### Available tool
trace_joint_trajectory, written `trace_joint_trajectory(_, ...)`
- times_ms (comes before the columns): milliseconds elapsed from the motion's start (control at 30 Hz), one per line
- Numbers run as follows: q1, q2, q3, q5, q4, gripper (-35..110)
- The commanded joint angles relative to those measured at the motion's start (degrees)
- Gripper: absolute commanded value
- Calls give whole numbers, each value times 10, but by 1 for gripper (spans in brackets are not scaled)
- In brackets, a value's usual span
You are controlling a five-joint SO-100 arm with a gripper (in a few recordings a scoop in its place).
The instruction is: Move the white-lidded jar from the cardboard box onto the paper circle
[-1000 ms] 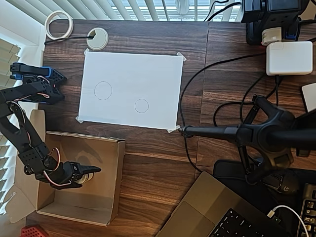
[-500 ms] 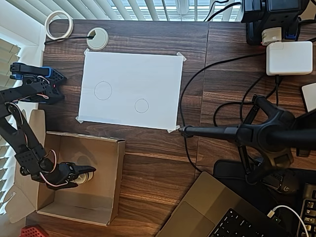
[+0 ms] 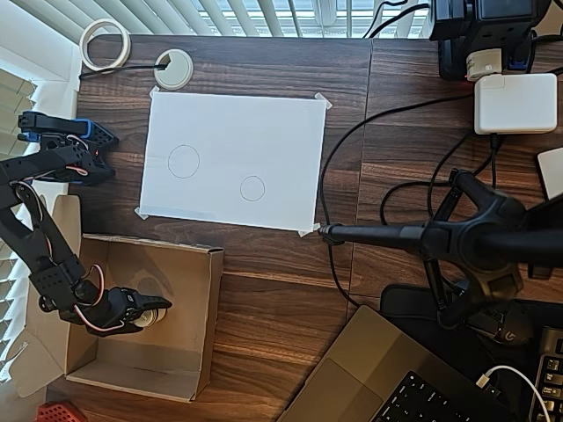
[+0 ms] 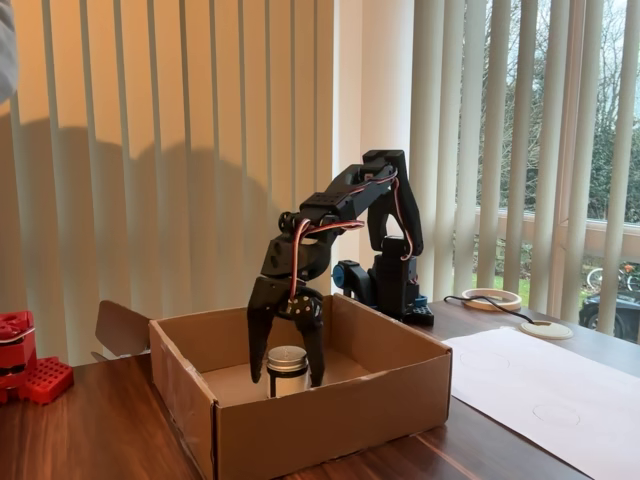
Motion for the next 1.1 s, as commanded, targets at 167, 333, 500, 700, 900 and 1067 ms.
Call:
trace_joint_trajectory(167, 0, 44, -1, -2, 5, 23)
trace_joint_trajectory(333, -1, 51, 4, -7, 5, 18)
trace_joint_trajectory(500, -10, 88, 2, -3, 4, 15)
trace_joint_trajectory(700, -19, 178, -10, -4, 4, 14)
trace_joint_trajectory(900, -33, 273, -23, -22, 21, 14)
trace_joint_trajectory(1067, -74, 352, -34, -12, 29, 13)
